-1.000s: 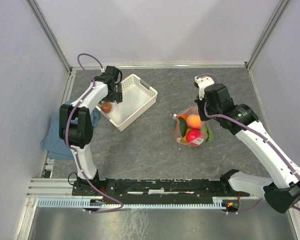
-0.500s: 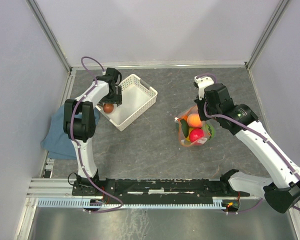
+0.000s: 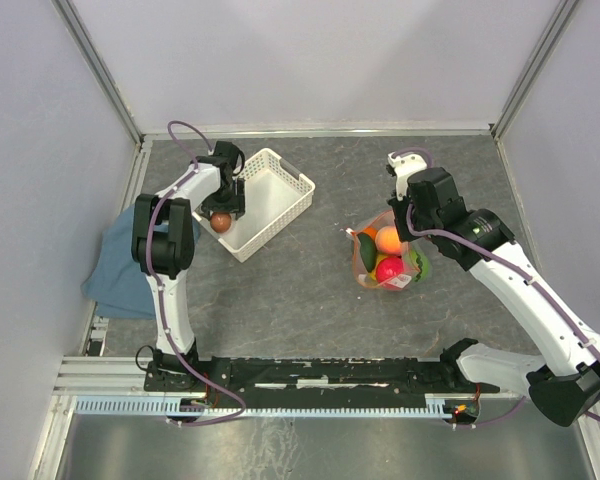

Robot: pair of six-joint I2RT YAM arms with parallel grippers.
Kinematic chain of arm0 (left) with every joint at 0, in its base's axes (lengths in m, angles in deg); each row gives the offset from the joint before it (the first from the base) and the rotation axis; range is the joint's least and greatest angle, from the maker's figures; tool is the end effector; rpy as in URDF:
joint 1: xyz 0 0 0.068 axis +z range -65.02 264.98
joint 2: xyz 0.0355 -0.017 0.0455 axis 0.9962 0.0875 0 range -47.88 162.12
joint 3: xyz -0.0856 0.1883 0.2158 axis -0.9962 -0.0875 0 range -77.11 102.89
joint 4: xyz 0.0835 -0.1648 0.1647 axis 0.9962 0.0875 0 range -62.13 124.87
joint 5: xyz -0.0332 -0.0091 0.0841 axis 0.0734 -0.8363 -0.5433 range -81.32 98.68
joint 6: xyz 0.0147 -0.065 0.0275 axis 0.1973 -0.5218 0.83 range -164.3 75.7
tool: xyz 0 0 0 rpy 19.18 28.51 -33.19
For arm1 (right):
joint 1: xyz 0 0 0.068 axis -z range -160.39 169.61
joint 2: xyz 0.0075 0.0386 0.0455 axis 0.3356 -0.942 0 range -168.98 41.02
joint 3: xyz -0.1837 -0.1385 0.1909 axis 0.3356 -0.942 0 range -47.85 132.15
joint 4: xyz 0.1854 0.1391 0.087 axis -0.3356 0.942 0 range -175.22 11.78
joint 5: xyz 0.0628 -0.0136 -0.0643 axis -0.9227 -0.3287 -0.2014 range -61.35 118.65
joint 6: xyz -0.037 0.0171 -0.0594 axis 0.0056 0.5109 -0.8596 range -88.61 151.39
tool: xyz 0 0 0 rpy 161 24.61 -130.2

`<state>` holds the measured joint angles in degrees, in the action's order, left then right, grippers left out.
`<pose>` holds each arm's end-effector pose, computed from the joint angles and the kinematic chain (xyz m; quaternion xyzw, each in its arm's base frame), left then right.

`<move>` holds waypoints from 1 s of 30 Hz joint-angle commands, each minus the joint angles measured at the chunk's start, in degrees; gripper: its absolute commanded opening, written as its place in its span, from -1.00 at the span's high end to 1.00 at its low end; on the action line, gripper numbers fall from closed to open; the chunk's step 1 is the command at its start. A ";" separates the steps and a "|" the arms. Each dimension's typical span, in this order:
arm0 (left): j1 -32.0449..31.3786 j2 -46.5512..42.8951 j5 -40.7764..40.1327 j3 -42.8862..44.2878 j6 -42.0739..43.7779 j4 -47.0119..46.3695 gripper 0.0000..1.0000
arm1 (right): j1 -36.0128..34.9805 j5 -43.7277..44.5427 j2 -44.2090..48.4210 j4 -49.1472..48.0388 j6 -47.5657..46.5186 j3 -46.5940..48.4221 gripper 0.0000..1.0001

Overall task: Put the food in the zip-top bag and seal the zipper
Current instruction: Pick up the fake fruit from the bin.

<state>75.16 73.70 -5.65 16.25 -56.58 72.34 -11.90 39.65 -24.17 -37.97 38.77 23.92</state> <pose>0.4387 -0.0610 0.1796 -0.0398 0.9803 0.0925 0.1701 0.1937 0.1053 0.3773 -0.1500 0.8929 0.0562 0.4207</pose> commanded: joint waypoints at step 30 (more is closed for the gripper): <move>-0.74 -13.24 15.53 -4.61 -1.43 -2.85 0.26 | -0.05 1.01 1.50 -3.67 0.12 0.08 0.97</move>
<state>75.05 68.76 4.01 13.00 -56.64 73.63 -11.90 39.69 -24.15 -38.15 38.79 23.48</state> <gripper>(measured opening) 0.661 0.022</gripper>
